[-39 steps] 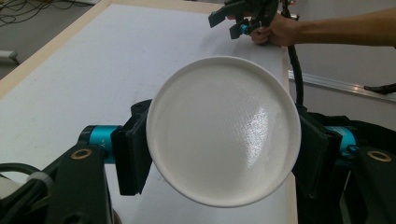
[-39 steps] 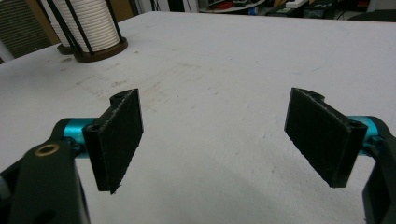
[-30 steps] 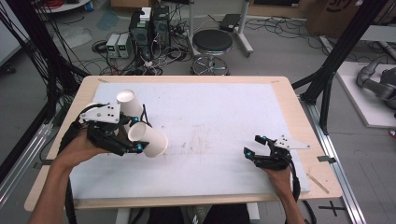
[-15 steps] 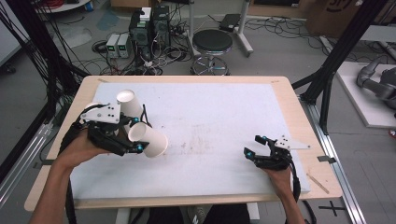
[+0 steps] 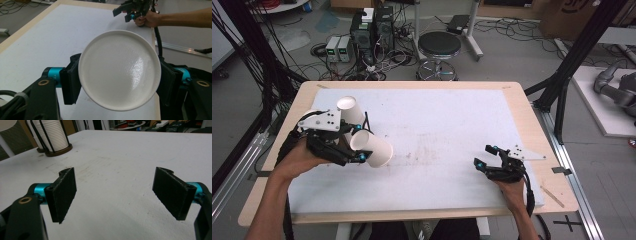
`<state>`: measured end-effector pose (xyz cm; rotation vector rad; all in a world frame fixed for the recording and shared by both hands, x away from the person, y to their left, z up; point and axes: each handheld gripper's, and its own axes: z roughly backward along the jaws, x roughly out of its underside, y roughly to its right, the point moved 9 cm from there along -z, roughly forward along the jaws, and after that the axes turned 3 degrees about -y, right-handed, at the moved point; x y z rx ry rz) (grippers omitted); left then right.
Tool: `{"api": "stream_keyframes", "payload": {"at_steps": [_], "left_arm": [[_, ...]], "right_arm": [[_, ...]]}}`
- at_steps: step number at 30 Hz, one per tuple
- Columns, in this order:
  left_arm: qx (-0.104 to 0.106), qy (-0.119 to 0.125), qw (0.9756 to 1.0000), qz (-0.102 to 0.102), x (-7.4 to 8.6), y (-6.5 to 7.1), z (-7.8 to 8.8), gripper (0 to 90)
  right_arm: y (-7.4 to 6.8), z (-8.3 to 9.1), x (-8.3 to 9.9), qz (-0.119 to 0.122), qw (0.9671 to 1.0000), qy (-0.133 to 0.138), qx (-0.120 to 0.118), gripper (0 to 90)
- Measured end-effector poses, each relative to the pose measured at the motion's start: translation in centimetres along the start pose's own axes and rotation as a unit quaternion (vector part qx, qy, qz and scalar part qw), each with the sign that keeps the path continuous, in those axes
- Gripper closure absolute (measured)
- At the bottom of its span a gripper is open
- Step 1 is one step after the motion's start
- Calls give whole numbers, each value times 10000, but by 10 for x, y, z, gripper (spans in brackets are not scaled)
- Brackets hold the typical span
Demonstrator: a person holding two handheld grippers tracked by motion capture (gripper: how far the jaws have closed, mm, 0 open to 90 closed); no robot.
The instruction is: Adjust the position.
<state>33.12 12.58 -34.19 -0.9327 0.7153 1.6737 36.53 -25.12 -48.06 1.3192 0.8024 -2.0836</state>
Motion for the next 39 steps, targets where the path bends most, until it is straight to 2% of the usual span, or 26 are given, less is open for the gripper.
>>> {"api": "stream_keyframes", "payload": {"at_steps": [5, 10, 14, 17, 25, 30, 36, 39], "left_arm": [[21, 134, 9999, 22, -2, 0, -2, 320], [-81, 261, 9996, 74, -3, -5, -4, 320], [-5, 366, 9992, 142, -2, -5, -7, 321], [33, 383, 9992, 148, -1, -4, -11, 321], [144, 409, 9989, 168, -1, -1, -22, 321], [192, 456, 9986, 175, -3, 0, -27, 321], [236, 559, 9980, 194, -6, 2, -31, 321], [265, 627, 9975, 210, -8, 3, -34, 321]], "right_arm": [[0, -1, 0, -115, 9998, -90, -110, 198], [0, -2, -1, -115, 9995, -218, -214, 198], [-5, 0, -9, -73, 9991, -170, -381, 198], [-11, 1, -19, 20, 9986, -92, -526, 198], [-25, 0, -33, 194, 9965, -121, -805, 198], [-35, -2, -47, 394, 9939, -148, -1021, 198], [-52, -10, -67, 653, 9889, -171, -1322, 198], [-57, -13, -73, 697, 9879, -149, -1381, 198]]}}
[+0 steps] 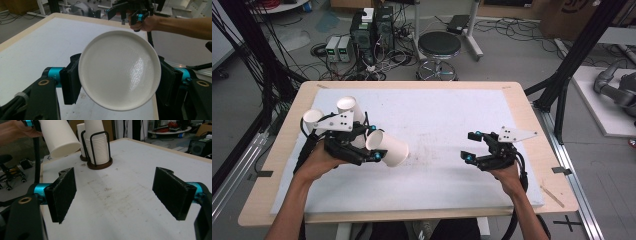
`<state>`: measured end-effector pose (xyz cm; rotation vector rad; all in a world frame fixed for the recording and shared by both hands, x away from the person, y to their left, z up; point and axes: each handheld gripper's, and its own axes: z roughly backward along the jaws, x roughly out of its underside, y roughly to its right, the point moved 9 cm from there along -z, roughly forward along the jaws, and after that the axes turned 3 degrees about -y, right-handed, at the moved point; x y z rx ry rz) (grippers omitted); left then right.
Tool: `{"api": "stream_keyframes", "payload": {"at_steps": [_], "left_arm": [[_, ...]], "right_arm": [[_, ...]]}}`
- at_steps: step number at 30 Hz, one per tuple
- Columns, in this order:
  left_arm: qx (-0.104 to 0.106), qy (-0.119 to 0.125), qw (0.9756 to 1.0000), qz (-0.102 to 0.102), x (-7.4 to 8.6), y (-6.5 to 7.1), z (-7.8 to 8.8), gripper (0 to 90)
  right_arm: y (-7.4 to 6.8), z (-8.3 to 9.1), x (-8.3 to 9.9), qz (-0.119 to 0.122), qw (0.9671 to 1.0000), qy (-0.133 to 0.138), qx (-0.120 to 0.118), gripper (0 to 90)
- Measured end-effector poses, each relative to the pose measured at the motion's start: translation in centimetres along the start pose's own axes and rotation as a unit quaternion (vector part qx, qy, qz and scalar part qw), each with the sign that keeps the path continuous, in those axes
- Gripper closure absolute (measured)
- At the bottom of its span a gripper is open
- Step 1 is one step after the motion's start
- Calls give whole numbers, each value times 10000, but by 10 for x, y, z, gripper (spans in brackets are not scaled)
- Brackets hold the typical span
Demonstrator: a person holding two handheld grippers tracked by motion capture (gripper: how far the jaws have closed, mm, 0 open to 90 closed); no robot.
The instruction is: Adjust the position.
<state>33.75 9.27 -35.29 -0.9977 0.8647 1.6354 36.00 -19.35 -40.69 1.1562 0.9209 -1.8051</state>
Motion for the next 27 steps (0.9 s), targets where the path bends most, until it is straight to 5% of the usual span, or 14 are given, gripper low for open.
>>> {"api": "stream_keyframes", "payload": {"at_steps": [13, 27], "left_arm": [[115, 278, 9995, 63, -3, 3, -12, 321], [219, 592, 9979, 156, -7, 5, -19, 322]], "right_arm": [[-17, -20, -35, 314, 9984, 13, -466, 198], [-32, -41, -54, 563, 9936, -154, -971, 198]]}}
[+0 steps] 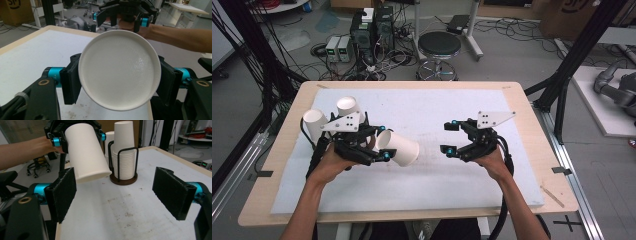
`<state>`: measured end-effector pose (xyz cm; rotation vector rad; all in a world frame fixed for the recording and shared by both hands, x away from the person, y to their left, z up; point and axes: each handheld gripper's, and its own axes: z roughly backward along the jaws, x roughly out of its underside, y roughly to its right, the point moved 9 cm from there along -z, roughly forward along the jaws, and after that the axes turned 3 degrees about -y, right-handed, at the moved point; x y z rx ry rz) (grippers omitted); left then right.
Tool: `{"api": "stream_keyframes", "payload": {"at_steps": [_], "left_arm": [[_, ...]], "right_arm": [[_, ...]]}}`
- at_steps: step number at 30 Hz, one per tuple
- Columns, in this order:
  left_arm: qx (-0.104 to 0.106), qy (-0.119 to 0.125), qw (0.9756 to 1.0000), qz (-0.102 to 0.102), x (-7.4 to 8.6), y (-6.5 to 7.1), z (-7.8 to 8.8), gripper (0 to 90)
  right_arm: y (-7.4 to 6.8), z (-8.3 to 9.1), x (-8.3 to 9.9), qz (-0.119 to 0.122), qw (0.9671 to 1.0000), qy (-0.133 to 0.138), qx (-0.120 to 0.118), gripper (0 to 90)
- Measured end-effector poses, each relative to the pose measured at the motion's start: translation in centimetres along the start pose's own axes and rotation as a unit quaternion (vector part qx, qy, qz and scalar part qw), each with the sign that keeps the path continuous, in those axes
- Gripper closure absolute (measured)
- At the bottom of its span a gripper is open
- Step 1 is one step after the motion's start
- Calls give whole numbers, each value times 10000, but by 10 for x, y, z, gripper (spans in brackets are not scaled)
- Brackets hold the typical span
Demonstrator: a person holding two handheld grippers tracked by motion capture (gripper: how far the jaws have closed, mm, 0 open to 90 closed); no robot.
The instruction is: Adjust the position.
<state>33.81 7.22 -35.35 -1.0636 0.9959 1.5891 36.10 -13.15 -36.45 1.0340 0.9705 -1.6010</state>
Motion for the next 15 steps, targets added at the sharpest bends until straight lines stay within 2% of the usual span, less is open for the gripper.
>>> {"api": "stream_keyframes", "payload": {"at_steps": [10, 15], "left_arm": [[57, 89, 9999, 10, -2, 0, -9, 322], [176, 147, 9997, 27, -3, 3, -14, 326]], "right_arm": [[-4, -11, -11, 126, 9996, -5, -256, 198], [-5, -19, -11, 171, 9992, -75, -361, 198]]}}
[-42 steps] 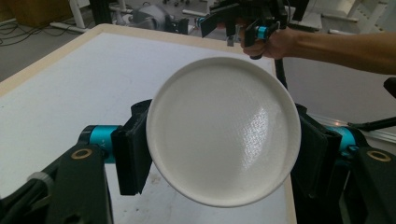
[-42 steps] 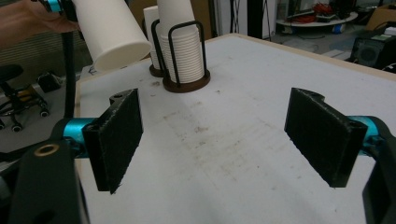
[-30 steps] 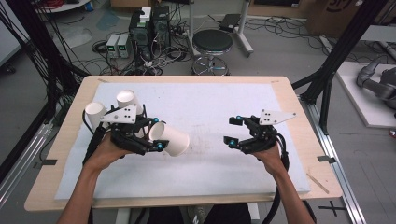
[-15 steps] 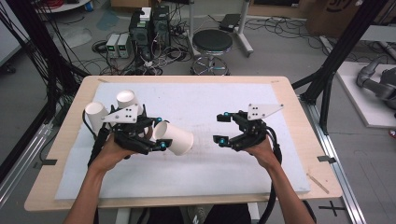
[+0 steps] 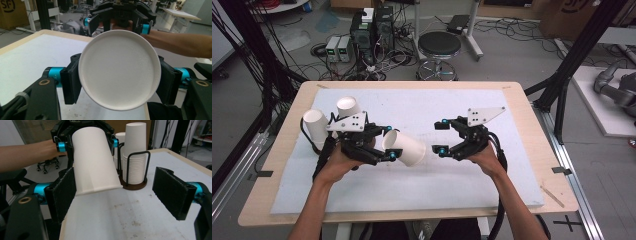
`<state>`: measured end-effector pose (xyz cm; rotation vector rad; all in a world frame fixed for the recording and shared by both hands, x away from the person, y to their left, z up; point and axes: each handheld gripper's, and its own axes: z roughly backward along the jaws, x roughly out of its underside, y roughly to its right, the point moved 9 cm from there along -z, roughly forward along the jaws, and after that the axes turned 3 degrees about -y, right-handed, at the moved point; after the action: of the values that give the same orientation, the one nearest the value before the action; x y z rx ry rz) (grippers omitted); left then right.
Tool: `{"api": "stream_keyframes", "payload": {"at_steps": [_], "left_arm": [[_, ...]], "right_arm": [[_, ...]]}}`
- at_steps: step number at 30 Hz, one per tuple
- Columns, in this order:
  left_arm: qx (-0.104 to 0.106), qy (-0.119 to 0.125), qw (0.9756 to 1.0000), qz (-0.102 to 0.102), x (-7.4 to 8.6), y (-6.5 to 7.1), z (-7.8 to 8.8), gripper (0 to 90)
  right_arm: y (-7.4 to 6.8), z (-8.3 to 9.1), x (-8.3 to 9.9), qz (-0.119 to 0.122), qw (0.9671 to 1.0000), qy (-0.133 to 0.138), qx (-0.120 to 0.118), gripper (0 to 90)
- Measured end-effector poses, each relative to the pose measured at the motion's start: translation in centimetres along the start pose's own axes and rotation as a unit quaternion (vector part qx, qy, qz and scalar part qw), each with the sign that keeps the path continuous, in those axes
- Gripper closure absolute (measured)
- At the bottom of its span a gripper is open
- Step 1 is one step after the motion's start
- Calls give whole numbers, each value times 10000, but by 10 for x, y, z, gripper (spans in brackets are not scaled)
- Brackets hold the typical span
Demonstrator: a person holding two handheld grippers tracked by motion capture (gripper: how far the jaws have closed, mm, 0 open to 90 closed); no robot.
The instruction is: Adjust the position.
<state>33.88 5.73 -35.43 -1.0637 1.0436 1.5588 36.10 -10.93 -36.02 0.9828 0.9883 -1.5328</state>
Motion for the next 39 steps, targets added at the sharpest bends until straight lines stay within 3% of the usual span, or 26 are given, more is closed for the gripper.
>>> {"api": "stream_keyframes", "payload": {"at_steps": [21, 39], "left_arm": [[136, 230, 9996, 26, -5, 3, -15, 326], [215, 201, 9996, -5, -5, 5, -18, 326]], "right_arm": [[-12, -18, -15, 207, 9990, 18, -386, 198], [-20, -36, -10, 307, 9977, -246, -557, 198]]}}
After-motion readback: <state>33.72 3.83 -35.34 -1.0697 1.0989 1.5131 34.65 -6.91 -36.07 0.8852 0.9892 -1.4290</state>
